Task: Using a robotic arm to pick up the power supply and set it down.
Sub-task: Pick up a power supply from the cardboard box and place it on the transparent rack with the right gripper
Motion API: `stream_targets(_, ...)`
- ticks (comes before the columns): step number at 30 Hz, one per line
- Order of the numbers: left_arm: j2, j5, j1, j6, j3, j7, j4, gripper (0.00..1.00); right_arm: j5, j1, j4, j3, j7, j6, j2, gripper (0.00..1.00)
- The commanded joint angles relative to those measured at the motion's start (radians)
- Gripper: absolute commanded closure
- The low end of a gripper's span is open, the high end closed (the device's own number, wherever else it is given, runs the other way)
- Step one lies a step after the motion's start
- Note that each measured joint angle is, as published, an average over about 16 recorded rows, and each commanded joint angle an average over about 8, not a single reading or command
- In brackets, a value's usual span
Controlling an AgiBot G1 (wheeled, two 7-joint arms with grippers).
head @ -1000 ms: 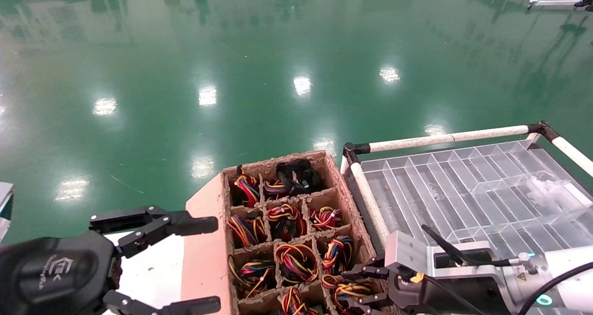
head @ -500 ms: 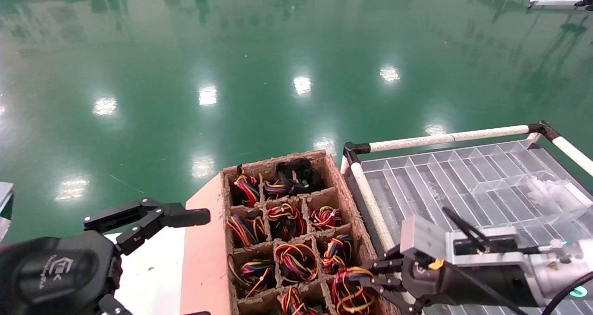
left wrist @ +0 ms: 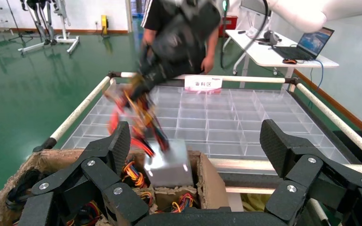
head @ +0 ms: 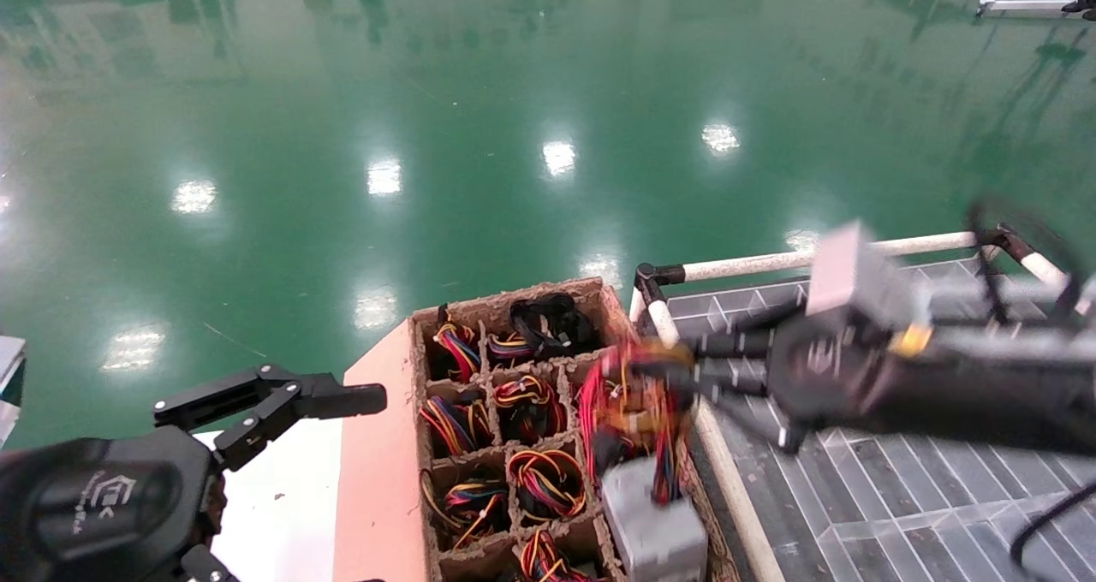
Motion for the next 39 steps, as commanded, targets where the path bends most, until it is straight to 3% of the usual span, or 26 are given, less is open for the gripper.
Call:
stream_targets(1, 0.0, 0.0, 0.0, 0.0, 0.0, 0.0, 0.0, 0.0, 0.017, 0.026, 0.002, 0.016, 0.005, 0.007, -0.002, 1.0)
stream_targets(9, 0.0, 0.0, 0.0, 0.0, 0.0, 0.0, 0.0, 0.0, 0.019, 0.201, -0.158, 0.03, -0.057, -0.025, -0.071, 1.0)
stream_targets(20, 0.0, 0.0, 0.0, 0.0, 0.0, 0.0, 0.0, 0.0, -0.088, 0.407, -0.537, -0.02, -0.29, -0.064, -0.192, 1.0)
stream_targets(27, 0.0, 0.0, 0.0, 0.0, 0.0, 0.0, 0.0, 0.0, -0.175, 0.504, -0.8, -0.055, -0.468, 0.015, -0.29, 1.0)
stream_targets(39, 0.0, 0.0, 0.0, 0.0, 0.0, 0.0, 0.0, 0.0, -0.215, 0.512, -1.079, -0.064, -0.702, 0.194, -0.36, 1.0)
